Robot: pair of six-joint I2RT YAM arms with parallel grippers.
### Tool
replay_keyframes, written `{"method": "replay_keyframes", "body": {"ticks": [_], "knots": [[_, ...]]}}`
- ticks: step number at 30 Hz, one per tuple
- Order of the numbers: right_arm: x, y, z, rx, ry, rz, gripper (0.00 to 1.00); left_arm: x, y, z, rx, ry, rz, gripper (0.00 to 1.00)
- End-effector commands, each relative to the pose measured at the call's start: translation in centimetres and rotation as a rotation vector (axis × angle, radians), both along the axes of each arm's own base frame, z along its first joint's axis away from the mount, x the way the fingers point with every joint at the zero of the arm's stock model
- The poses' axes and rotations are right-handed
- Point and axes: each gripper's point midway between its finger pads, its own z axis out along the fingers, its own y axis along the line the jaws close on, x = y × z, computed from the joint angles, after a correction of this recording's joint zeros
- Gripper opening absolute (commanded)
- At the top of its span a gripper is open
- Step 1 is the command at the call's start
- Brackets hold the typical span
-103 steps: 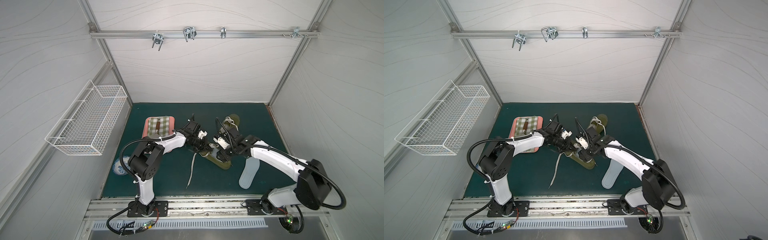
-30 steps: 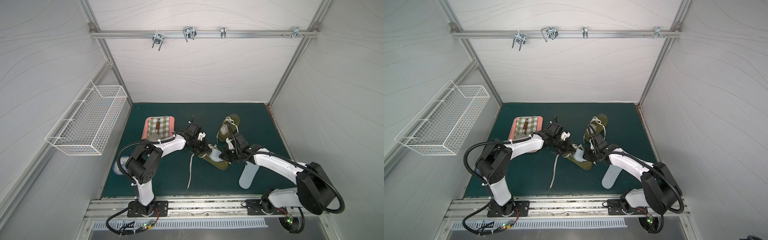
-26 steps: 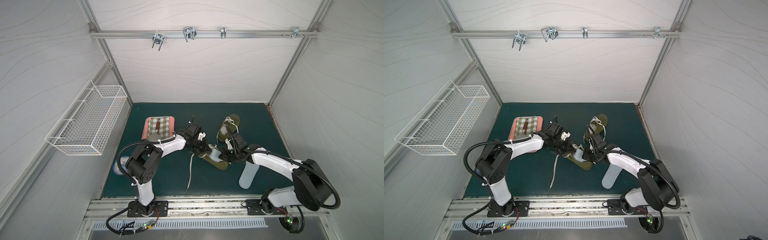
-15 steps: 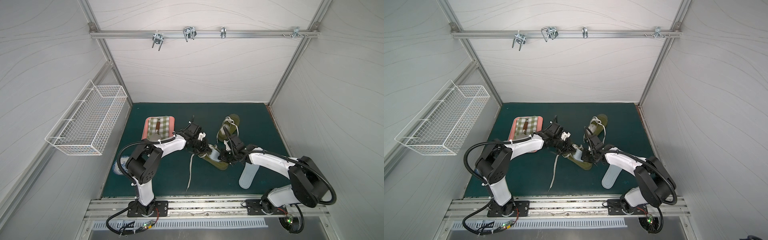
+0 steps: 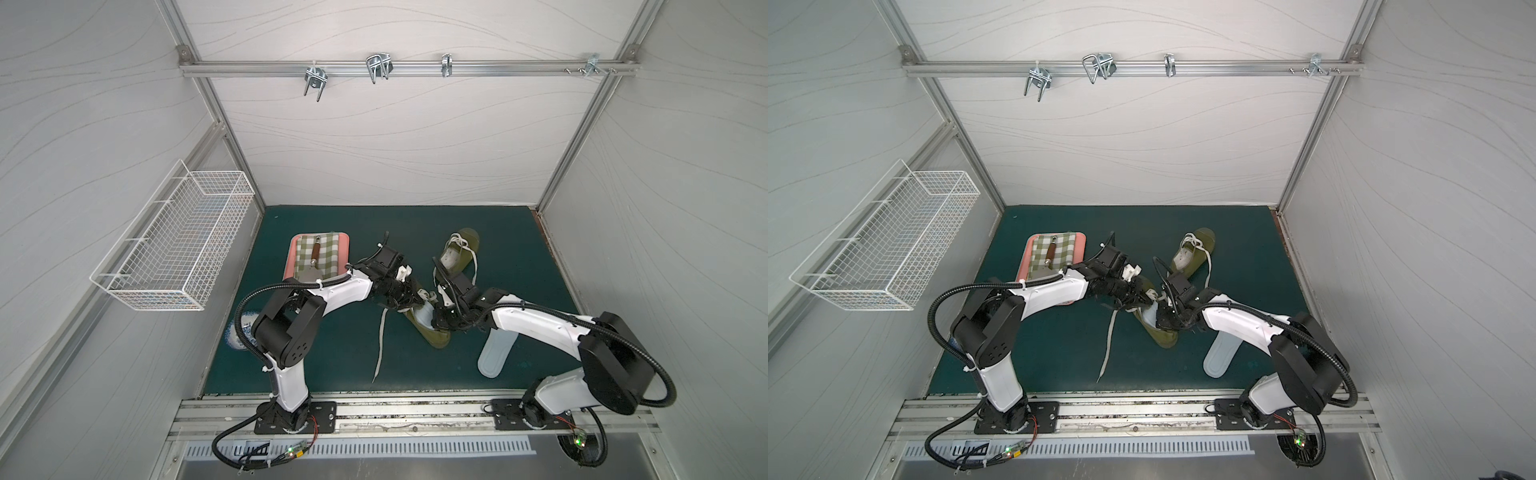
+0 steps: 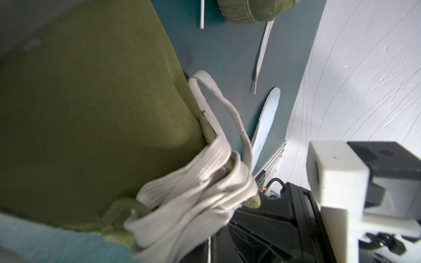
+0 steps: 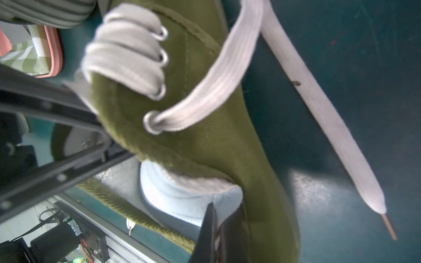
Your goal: Insert the insole into the shoe
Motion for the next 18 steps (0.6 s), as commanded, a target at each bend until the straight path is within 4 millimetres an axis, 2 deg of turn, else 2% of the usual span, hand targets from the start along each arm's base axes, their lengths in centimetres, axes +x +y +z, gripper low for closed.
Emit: {"method": "replay_keyframes", "body": {"ticks": [1,5,8,10,15,18], "knots": [[0.1,0.9,0.7,-0.036,-0.038,0.039,0.0,-0.9,-2.1,1.6,-0.086,-0.011,-0.055,0.0],[1.1,-3.1,-0.8,-0.237,-0.079,-0.004,0.0,-0.9,-1.6,1.9,-0.064,-0.021,-0.046,0.0],[2.1,-5.1,-0.8,-0.318,-0.106,-0.003,0.0,-1.0,-1.3,2.1,-0.05,-0.027,-0.045,0.0],[2.5,-5.3,-0.1,-0.34,-0.125,0.016,0.0,-1.1,-1.2,2.0,-0.045,-0.028,-0.041,0.0],[2.4,-4.0,1.3,-0.419,-0.162,0.109,0.0,-0.9,-1.1,1.9,-0.04,-0.026,-0.033,0.0],[1.5,-2.4,0.8,-0.336,-0.117,0.113,0.0,-1.0,-1.1,1.9,-0.042,-0.027,-0.032,0.0]]}}
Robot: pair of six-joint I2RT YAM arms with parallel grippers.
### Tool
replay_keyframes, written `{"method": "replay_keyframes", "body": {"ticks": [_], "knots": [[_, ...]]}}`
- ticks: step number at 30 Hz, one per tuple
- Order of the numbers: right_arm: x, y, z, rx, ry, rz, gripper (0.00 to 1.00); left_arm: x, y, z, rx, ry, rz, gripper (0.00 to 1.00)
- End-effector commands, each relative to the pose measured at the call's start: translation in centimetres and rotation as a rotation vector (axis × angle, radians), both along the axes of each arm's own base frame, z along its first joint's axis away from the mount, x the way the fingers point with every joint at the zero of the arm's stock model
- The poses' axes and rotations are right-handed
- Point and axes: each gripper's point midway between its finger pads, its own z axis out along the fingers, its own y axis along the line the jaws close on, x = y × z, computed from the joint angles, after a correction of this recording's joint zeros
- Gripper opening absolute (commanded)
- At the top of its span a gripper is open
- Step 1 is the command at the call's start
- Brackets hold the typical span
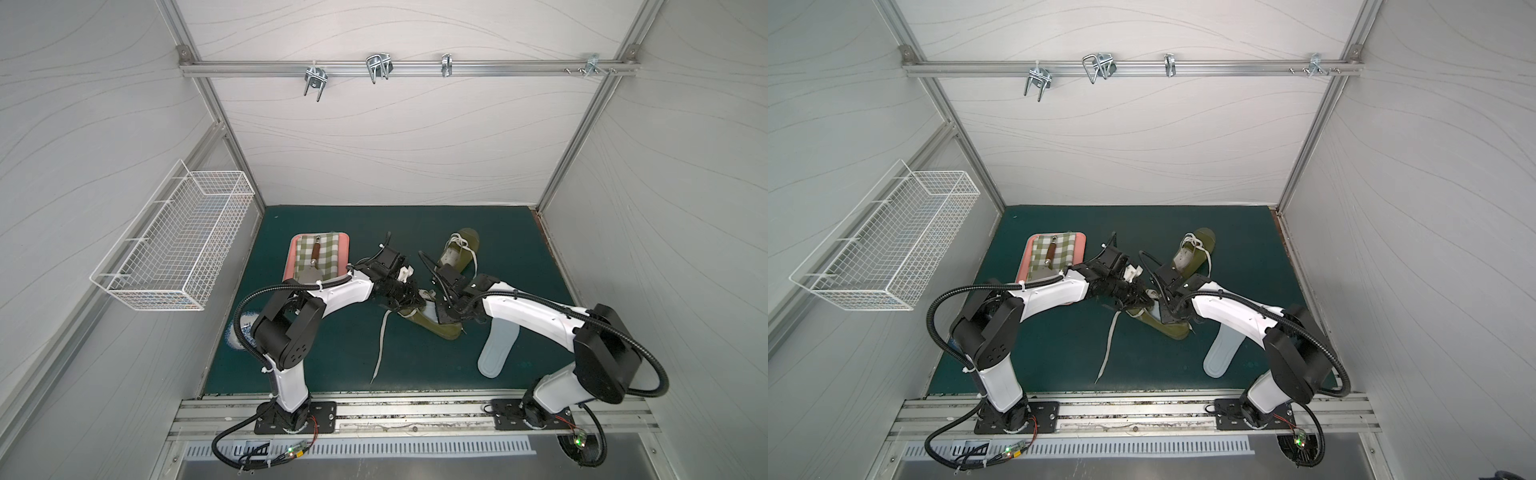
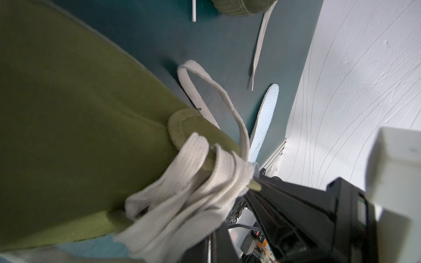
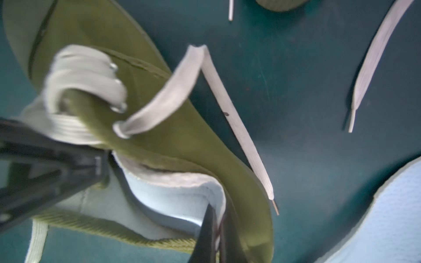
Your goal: Insert the insole into the shoe
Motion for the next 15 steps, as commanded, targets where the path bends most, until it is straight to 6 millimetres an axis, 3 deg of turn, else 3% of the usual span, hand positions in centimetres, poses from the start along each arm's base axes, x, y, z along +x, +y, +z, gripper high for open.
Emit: {"method": "replay_keyframes", "body": {"ticks": [1,6,11,15], "knots": [[-1.0,1.2,-0.6,0.057,0.042,0.008,0.0,-0.7,-0.7,1.6,-0.045,-0.016,-0.022,0.0],[-1.5,1.3,-2.1,0.144,0.135,-0.039,0.0,-0.8,-0.6,1.6,-0.055,-0.014,-0.014,0.0],[-1.9,1.8,-1.7,0.027,0.106,0.05,0.0,-0.8,-0.6,1.3,-0.06,-0.01,-0.005,0.0],[-1.0,-1.5,-2.7,-0.153,0.077,0.025,0.0,-0.8,-0.4,1.5,-0.051,-0.014,-0.005,0.0]]}}
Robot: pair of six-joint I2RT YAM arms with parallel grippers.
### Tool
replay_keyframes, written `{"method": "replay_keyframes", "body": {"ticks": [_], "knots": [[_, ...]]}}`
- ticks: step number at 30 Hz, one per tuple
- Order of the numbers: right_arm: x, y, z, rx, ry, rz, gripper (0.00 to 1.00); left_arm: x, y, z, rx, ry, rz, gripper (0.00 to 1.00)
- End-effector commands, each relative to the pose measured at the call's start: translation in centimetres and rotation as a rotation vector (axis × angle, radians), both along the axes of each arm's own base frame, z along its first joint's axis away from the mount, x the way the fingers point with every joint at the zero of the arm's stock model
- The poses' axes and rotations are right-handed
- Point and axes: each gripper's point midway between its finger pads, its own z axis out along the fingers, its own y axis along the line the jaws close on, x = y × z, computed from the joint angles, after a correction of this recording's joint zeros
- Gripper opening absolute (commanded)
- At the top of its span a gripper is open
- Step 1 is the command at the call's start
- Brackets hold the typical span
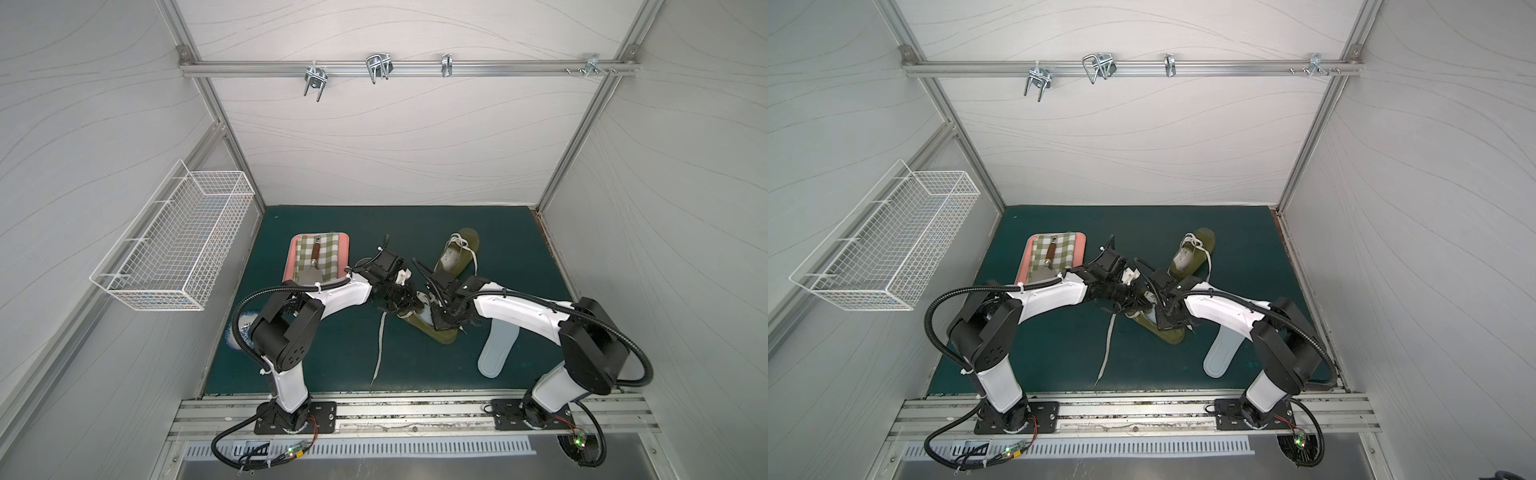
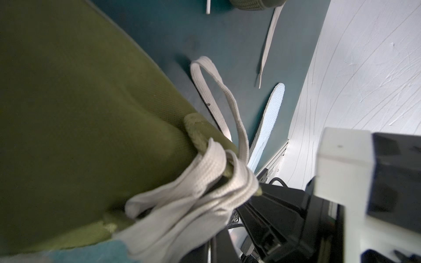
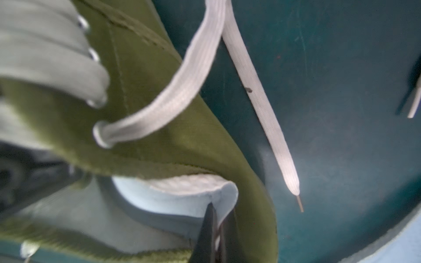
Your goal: Insert the insole into the shoe
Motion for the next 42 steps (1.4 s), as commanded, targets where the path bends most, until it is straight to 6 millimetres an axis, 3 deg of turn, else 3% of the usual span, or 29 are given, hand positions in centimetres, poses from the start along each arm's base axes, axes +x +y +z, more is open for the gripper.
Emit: {"method": "replay_keyframes", "body": {"ticks": [1,4,7,9,11,14,20,23,29,35,42], "knots": [[0.9,-2.8,0.0,-0.149,-0.048,0.01,0.0,-0.3,-0.8,2.2,-0.054,-0.032,-0.018,0.0],[2.1,-4.0,1.7,-0.184,-0.107,0.013,0.0,-0.2,-0.3,2.1,-0.041,-0.036,-0.014,0.0],[1.9,-2.1,3.1,-0.075,-0.097,0.039,0.0,-0.1,-0.3,1.9,-0.039,-0.032,-0.009,0.0],[1.2,-1.1,3.4,-0.01,-0.067,0.049,0.2,0.1,-0.4,2.0,-0.043,-0.034,-0.008,0.0],[0.8,-0.7,3.5,0.024,-0.047,0.049,0.32,0.0,-0.4,2.0,-0.044,-0.032,-0.009,0.0],[0.6,-0.7,4.4,0.039,-0.055,0.044,0.36,0.0,-0.4,2.1,-0.045,-0.035,-0.01,0.0],[1.5,-1.3,6.7,-0.012,-0.147,0.07,0.58,0.0,-0.5,2.1,-0.048,-0.035,-0.01,0.0],[2.4,-0.6,7.4,0.005,-0.184,0.094,0.67,0.0,-0.5,2.1,-0.048,-0.031,-0.01,0.0],[3.9,1.3,6.2,0.038,-0.169,0.135,0.69,0.0,-0.4,2.2,-0.049,-0.033,-0.009,0.0],[5.2,1.6,4.2,0.055,-0.134,0.131,0.69,-0.1,-0.4,2.3,-0.051,-0.034,-0.009,0.0],[7.4,-1.3,3.2,-0.029,-0.167,0.043,0.69,-0.1,-0.2,2.4,-0.049,-0.036,-0.008,0.0]]}}
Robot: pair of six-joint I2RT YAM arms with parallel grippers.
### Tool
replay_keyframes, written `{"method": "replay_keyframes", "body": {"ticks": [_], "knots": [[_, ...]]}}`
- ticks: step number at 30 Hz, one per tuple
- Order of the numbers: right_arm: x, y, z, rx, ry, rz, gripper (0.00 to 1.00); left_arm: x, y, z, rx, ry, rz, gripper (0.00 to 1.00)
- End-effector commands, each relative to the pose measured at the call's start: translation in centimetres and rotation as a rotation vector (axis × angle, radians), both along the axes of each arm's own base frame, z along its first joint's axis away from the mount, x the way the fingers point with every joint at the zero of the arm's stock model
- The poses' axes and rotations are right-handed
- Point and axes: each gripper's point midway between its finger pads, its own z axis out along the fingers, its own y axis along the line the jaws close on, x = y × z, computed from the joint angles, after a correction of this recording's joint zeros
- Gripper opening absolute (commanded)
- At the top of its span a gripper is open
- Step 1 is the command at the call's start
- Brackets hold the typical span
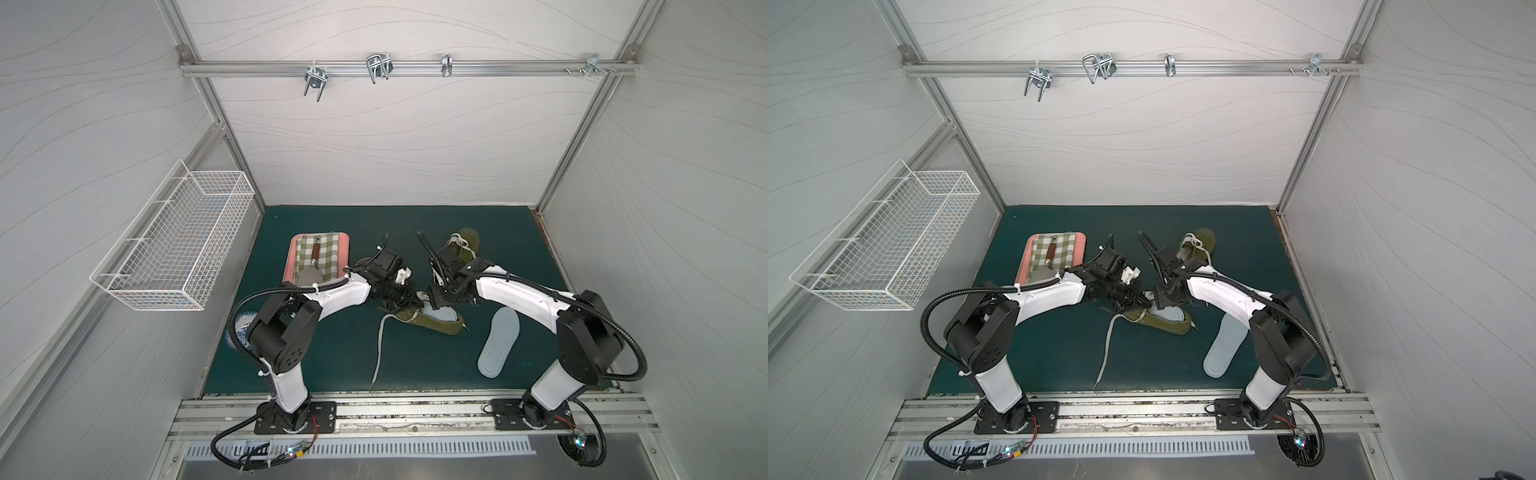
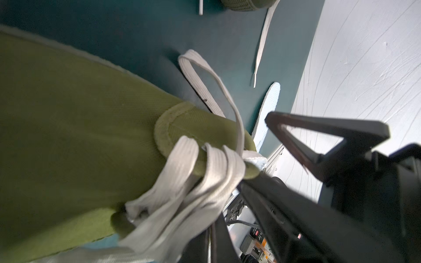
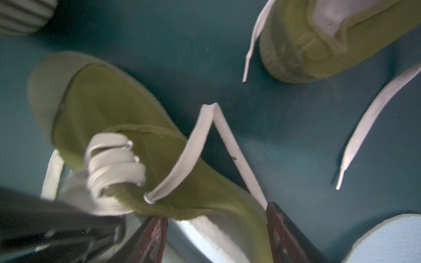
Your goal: Insert the insole into the shoe
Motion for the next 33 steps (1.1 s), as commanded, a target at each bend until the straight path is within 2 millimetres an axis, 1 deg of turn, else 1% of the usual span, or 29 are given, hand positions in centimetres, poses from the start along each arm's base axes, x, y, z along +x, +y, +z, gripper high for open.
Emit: {"method": "replay_keyframes", "body": {"ticks": [1,4,9,12,16,21,23,26,30,33], "knots": [[1.2,-1.7,-0.3,-0.063,-0.04,-0.042,0.69,0.0,-0.3,1.9,-0.043,-0.028,-0.008,0.0],[1.6,-2.8,-0.4,-0.117,-0.07,-0.058,0.69,0.0,-0.2,1.8,-0.042,-0.028,-0.007,0.0],[1.6,-4.3,-1.1,-0.195,-0.069,-0.069,0.69,0.0,-0.1,1.9,-0.039,-0.027,-0.008,0.0],[1.5,-5.6,-0.7,-0.267,-0.084,-0.065,0.69,0.0,0.0,1.7,-0.036,-0.024,-0.007,0.0],[1.2,-6.6,0.1,-0.327,-0.093,-0.035,0.7,0.2,0.1,1.7,-0.034,-0.026,-0.005,0.0],[0.7,-7.8,-0.3,-0.387,-0.072,-0.023,0.7,0.2,0.3,1.5,-0.031,-0.023,-0.001,0.0],[0.6,-8.0,-0.3,-0.4,-0.064,-0.008,0.7,0.2,0.3,1.5,-0.031,-0.024,-0.002,0.0],[0.4,-7.8,0.2,-0.448,-0.06,0.062,0.71,0.3,0.4,1.4,-0.028,-0.023,0.001,0.0],[-0.1,-8.0,0.1,-0.501,-0.013,0.154,0.73,0.3,0.4,1.3,-0.027,-0.02,0.003,0.0],[-0.1,-8.2,0.9,-0.534,-0.019,0.184,0.73,0.4,0.3,1.2,-0.027,-0.02,0.005,0.0]]}}
